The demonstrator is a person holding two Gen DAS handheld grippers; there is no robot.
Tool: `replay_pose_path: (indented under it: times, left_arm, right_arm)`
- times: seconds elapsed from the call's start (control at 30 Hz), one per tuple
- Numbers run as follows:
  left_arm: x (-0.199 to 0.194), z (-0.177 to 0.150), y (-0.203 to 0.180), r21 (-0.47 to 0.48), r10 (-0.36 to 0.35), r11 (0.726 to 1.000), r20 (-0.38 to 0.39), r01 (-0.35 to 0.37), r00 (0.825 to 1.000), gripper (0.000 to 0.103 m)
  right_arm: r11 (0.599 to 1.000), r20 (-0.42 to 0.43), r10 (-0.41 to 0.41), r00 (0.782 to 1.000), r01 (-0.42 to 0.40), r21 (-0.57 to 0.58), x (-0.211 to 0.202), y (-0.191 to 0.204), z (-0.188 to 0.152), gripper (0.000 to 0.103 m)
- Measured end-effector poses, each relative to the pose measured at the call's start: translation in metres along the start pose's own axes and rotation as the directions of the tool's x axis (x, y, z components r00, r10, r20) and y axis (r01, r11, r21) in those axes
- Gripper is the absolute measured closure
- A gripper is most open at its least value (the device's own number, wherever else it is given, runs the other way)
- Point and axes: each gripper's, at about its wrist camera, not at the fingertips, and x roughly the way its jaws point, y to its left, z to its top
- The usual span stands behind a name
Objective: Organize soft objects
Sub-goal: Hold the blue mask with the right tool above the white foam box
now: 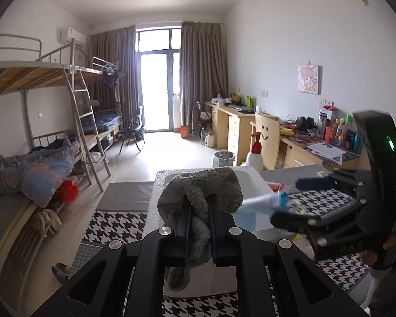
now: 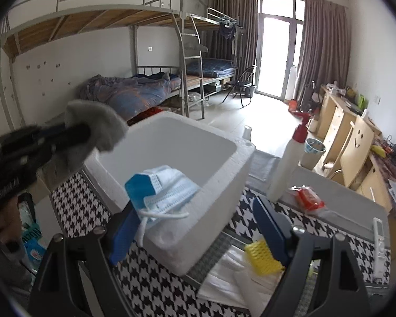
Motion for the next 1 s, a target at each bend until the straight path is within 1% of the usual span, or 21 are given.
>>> replay_pose_path:
  times: [0.1,0.17,0.27,0.3,0.43,0.57,0.63,0.7,0.77,0.8,0.9,1.0]
  left_arm:
    - [0.0,0.0,-0.002,0.001,0.003,1.0,0.0,-0.003,1.0,0.091]
    - [0.0,0.0,-0.002,0.001,-0.001,1.0,-0.002,0.001,1.0,0.091]
    - [0.0,-0.001,-0.005,0.002,-0.007,1.0,-0.001,0.007,1.0,0.091]
    - [0.0,-0.001,-0.006,0.005,-0.008,1.0,-0.002,0.008,1.0,0.091]
    - [0.001,-0.001,-0.007,0.011,-0.013,1.0,-0.007,0.014,1.0,0.091]
    - [0.001,0.0,-0.007,0.014,-0.022,1.0,-0.001,0.022,1.0,0.091]
    - [0.001,-0.001,-0.008,0.019,-0.027,0.999,-0.002,0.027,1.0,0.091]
    - [0.001,-0.001,-0.007,0.019,-0.036,0.999,-0.001,0.036,0.999,0.091]
    - [0.002,-0.002,-0.006,0.014,-0.04,0.999,0.002,0.04,0.999,0.091]
    - [0.002,-0.003,-0.003,0.01,-0.04,0.999,0.0,0.04,0.999,0.091]
    - [0.004,-0.003,-0.001,0.003,-0.033,0.999,-0.003,0.033,0.999,0.091]
    - [0.005,-0.002,0.001,0.002,-0.029,1.0,0.0,0.029,1.0,0.091]
  right_arm:
    - [1.0,-0.007,0.01,1.0,-0.01,-0.01,-0.004,0.001,-0.005,0.016]
    - [1.0,-0.006,-0.002,1.0,0.002,-0.012,-0.006,0.001,-0.008,0.016]
    - [1.0,-0.001,0.019,1.0,-0.019,-0.002,-0.01,-0.002,-0.011,0.016]
    - [1.0,0.0,0.012,1.0,-0.012,-0.001,-0.011,-0.002,-0.011,0.016]
    - [0.993,0.019,-0.112,0.994,0.113,-0.03,-0.014,-0.002,-0.013,0.016]
    - [0.993,0.05,-0.113,0.992,0.115,-0.034,-0.021,-0.003,-0.009,0.016]
    - [0.996,0.037,-0.077,0.996,0.078,-0.041,-0.02,-0.005,-0.008,0.016]
    - [1.0,0.038,-0.01,0.999,0.011,-0.015,-0.021,-0.009,-0.008,0.016]
    - [0.998,0.041,0.066,0.997,-0.067,0.015,-0.02,-0.012,-0.006,0.016]
    - [0.996,0.051,0.084,0.995,-0.086,0.026,-0.021,-0.014,-0.004,0.016]
    - [0.995,0.086,0.087,0.993,-0.091,0.051,-0.022,-0.017,0.003,0.016]
    - [0.989,0.132,0.117,0.984,-0.128,0.078,-0.026,-0.02,0.011,0.016]
